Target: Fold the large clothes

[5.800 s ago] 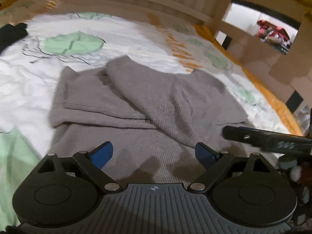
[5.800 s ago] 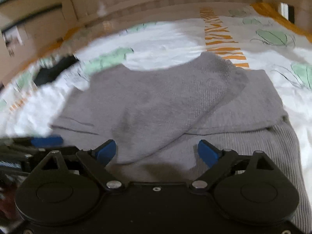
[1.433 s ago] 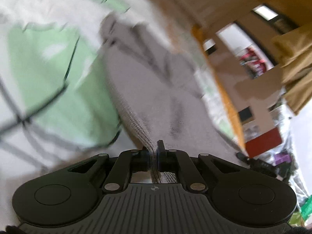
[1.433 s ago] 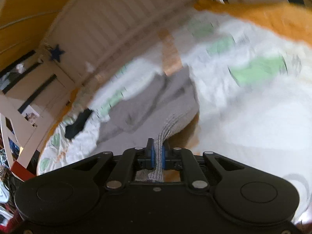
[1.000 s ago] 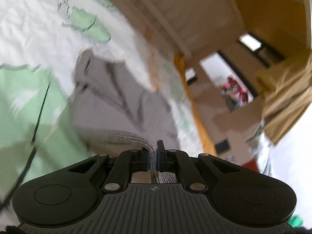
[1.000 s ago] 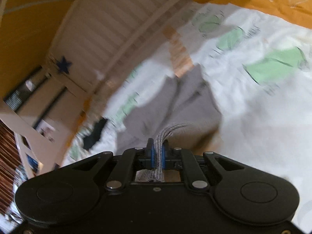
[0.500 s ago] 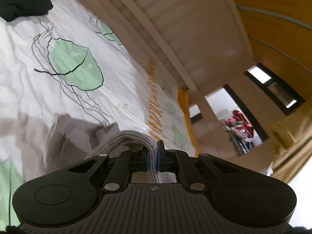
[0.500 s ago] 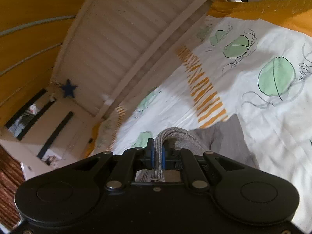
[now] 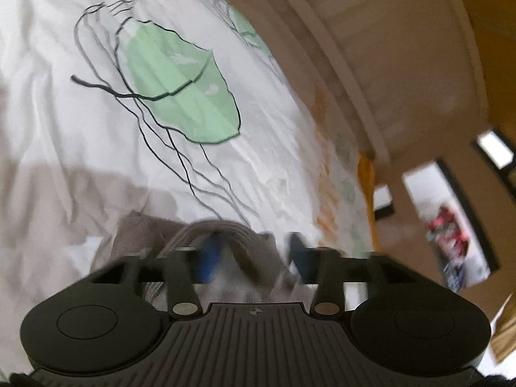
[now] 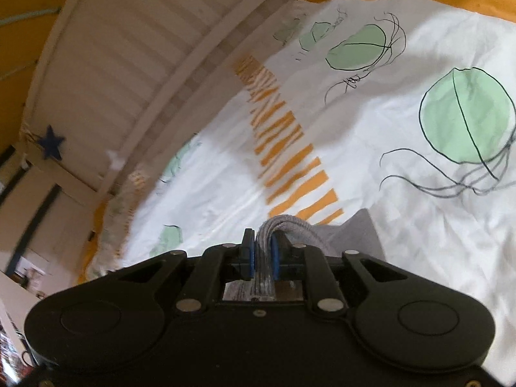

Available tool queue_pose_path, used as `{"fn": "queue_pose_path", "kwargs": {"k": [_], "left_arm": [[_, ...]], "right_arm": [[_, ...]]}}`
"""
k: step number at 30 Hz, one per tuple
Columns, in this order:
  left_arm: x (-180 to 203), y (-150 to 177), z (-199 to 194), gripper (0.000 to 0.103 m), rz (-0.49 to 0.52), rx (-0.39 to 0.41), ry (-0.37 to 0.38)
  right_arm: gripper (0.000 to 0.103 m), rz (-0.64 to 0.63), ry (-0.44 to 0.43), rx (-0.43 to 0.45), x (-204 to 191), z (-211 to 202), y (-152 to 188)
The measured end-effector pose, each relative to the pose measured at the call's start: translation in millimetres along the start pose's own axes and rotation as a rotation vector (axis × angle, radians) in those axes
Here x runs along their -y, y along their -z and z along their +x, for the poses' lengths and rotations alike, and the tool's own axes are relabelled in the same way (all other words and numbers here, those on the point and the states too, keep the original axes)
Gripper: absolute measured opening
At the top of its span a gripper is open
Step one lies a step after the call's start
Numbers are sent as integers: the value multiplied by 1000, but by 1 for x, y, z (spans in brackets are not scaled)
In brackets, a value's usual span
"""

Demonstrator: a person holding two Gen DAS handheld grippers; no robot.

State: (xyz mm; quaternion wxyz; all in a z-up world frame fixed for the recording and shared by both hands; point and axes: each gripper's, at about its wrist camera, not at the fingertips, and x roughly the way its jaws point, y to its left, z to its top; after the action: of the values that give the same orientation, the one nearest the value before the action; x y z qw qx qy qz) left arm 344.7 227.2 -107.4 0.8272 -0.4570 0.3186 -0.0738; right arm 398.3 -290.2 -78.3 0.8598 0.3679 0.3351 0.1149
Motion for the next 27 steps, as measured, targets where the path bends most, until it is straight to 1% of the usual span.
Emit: {"fn": "queue_pose_path", "kwargs": {"k": [1, 2, 5, 6, 8, 10, 12, 15, 16, 17, 19, 20, 22, 23, 25, 27], "left_arm": [[-1, -1, -2, 63, -6, 21, 5], [0, -2, -5, 65, -2, 40, 9], [15, -2, -18, 67, 72, 70, -15], [24, 1, -22, 69, 122, 68, -32], [43, 10, -24, 71, 228, 58, -72], [66, 25, -20, 71, 369, 25, -113], [84, 46, -16, 71, 514, -18, -141], [92, 82, -9, 71, 673, -109, -167], [92, 96, -7, 71, 719, -150, -179], [88, 107, -5, 71, 751, -186, -194], [75, 132, -2, 71, 816, -283, -239], [70, 144, -6, 71, 865, -293, -254], [64, 167, -20, 71, 997, -265, -274], [62, 173, -27, 72, 1018, -258, -282], [55, 175, -39, 72, 962, -267, -273], [48, 175, -49, 72, 922, -252, -251]], "right_arm": [[59, -1, 2, 20, 1, -2, 0], [63, -5, 0, 39, 3, -4, 0], [64, -37, -6, 79, 1, -9, -1], [64, -56, -2, 87, -1, -12, -1], [64, -119, 3, 95, -12, -19, 5], [64, -215, 15, 86, -28, -22, 15], [64, -338, 38, 62, -50, -22, 32], [64, -512, 64, 13, -77, -20, 65], [63, -568, 76, -12, -83, -17, 78], [63, -628, 102, -42, -88, -14, 92], [63, -724, 167, -87, -89, -10, 118], [63, -756, 203, -125, -87, -7, 129], [64, -810, 275, -207, -77, -5, 149], [64, -822, 283, -203, -74, -10, 155], [64, -827, 306, -212, -71, -18, 161], [64, -798, 308, -225, -69, -24, 160]]}}
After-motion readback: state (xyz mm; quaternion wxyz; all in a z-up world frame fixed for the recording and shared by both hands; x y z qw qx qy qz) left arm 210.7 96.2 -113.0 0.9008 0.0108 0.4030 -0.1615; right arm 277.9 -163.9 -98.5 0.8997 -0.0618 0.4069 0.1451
